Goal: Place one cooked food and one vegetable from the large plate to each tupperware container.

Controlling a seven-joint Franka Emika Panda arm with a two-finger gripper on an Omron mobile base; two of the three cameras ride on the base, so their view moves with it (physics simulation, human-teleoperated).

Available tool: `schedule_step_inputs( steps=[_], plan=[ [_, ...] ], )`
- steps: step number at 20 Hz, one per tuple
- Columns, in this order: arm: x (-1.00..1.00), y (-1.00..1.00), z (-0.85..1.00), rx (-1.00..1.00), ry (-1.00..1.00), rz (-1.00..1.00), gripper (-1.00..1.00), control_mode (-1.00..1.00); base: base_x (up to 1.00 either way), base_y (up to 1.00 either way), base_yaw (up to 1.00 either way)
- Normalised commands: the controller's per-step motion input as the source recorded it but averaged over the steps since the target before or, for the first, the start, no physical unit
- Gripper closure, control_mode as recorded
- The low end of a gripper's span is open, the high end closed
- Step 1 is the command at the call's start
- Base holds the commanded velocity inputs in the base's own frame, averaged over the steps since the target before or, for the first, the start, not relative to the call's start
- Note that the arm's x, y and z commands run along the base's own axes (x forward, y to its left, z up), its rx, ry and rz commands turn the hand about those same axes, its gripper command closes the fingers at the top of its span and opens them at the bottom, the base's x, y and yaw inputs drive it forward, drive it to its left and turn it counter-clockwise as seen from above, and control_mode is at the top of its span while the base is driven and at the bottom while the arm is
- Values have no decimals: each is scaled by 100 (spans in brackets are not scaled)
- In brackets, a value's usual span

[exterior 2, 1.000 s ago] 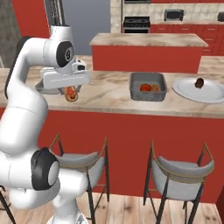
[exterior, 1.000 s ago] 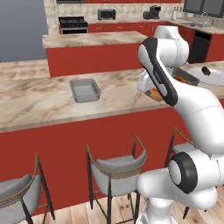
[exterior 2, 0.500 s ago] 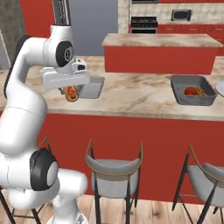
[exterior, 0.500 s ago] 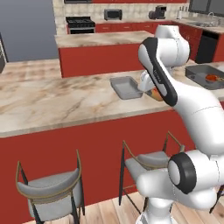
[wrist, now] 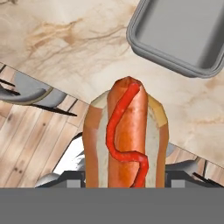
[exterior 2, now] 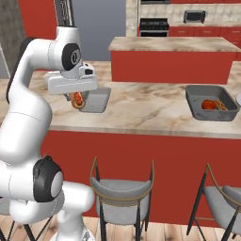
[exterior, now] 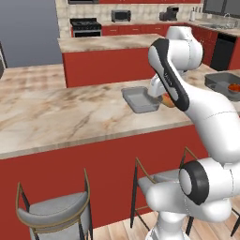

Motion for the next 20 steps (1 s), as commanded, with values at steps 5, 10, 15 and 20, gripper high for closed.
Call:
schedule_step_inputs(
  steps=[5,10,15,20],
  plan=[
    [8,3,0,0,0,0,100,-100,16,10,0],
    [26,9,0,0,1,-9,100,-100,0,0,0],
    [83,37,15,0,22,-28,100,-100,0,0,0],
    [87,1,-10,0,11,-51,100,-100,0,0,0]
  ],
)
